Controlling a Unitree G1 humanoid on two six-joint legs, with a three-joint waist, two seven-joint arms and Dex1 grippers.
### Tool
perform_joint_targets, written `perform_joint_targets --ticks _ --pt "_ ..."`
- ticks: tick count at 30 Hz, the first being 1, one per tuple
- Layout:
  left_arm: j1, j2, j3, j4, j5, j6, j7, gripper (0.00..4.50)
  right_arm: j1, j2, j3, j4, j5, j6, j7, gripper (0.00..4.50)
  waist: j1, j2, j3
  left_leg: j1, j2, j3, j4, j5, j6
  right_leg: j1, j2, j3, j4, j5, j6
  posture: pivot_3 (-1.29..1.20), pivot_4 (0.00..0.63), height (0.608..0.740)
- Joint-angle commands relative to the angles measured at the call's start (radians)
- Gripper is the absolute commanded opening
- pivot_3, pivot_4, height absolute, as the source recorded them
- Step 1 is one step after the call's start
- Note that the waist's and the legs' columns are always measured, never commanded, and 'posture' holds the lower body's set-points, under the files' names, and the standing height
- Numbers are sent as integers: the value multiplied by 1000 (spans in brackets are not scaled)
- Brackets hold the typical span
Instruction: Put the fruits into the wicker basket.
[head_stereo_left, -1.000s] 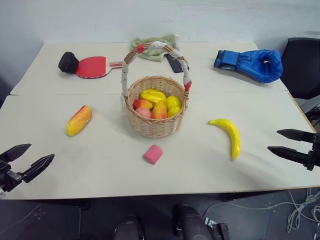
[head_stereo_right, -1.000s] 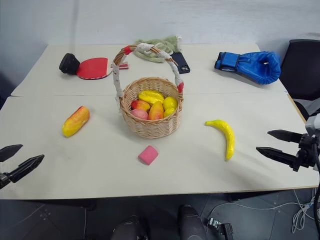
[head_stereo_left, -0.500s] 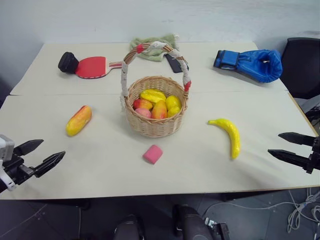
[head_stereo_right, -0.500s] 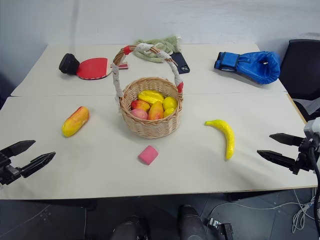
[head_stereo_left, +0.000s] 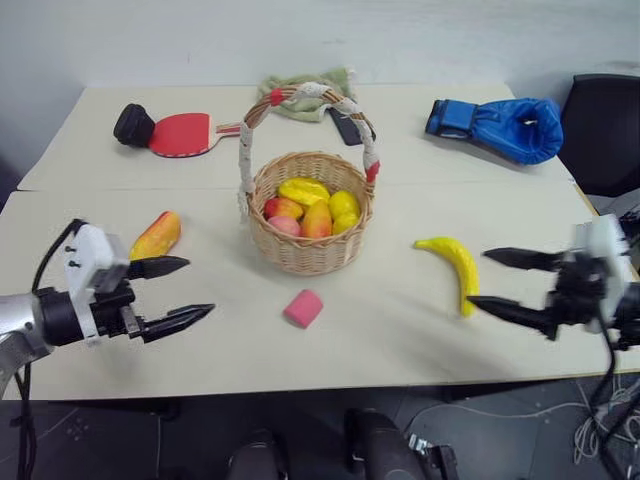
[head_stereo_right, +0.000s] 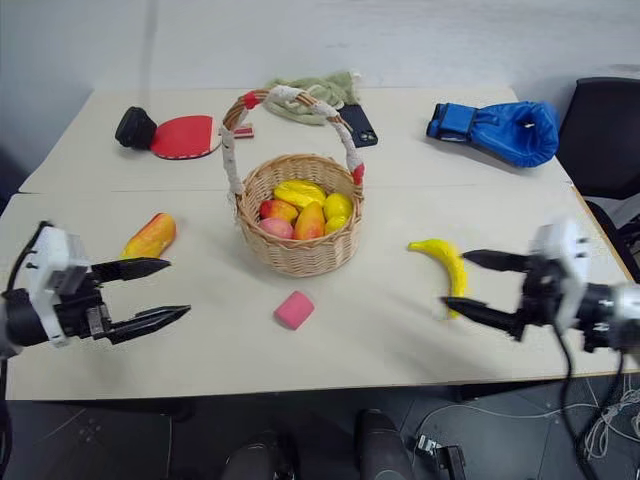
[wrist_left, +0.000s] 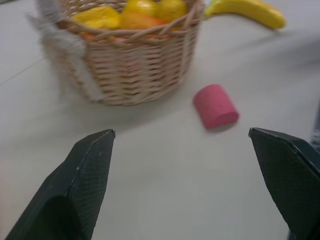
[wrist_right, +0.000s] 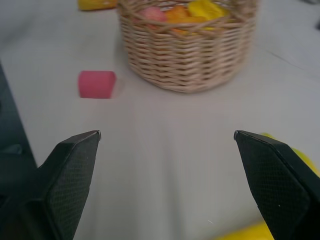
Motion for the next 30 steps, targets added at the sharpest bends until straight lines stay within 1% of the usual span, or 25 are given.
perform_joint_targets --ticks 1,4,5,8,11,15,17,23,29,30 --pt "-45 54 -36 13 5 -29 -77 4500 -42 44 131 -119 -8 24 -81 4445 1 2 1 0 0 0 0 0 -1 0 0 0 0 0 0 0 150 740" --pt "-95 98 -78 84 32 -65 -156 4500 -123 138 360 -136 -121 19 -159 4445 -2 2 1 0 0 1 0 1 -1 -1 1 0 1 0 0 0 150 740" --pt "-108 105 -88 103 38 -72 -170 4500 -148 167 418 -125 -160 14 -182 4445 -2 2 1 0 0 1 0 1 -1 -1 0 0 1 0 -1 0 150 740" --pt "-140 114 -114 146 59 -91 -198 4500 -213 284 551 -56 -239 25 -262 4445 -1 2 1 -1 0 2 0 2 0 -3 0 0 2 -1 -1 0 150 740" --pt "-164 121 -128 161 70 -97 -222 4500 -266 393 643 48 -332 7 -333 4445 -2 2 1 -3 0 9 0 3 0 -5 1 0 3 -1 -1 0 150 740" --pt "-184 121 -136 168 85 -98 -233 4500 -314 487 695 156 -418 -17 -392 4445 0 1 1 -5 0 12 0 3 1 -8 1 0 4 -1 -1 0 150 740" --pt "-185 118 -135 160 87 -93 -232 4500 -323 511 709 183 -437 -25 -391 4445 0 1 1 -7 0 14 0 4 1 -11 1 0 5 -1 -1 0 150 740" --pt "-179 115 -122 138 89 -88 -223 4500 -339 597 746 254 -462 -30 -379 4445 -5 1 1 -7 1 15 0 4 1 -12 1 0 6 -1 -1 0 150 740" --pt "-204 114 -125 152 94 -93 -220 4500 -348 630 772 344 -535 -77 -389 4445 -6 0 0 -4 1 15 0 6 -2 -13 2 0 11 -2 -4 0 150 740" --pt "-209 110 -127 149 90 -89 -217 4500 -343 632 761 346 -536 -85 -389 4275 -6 -1 -1 -3 1 15 0 7 -2 -12 2 0 12 -2 -4 0 150 740"
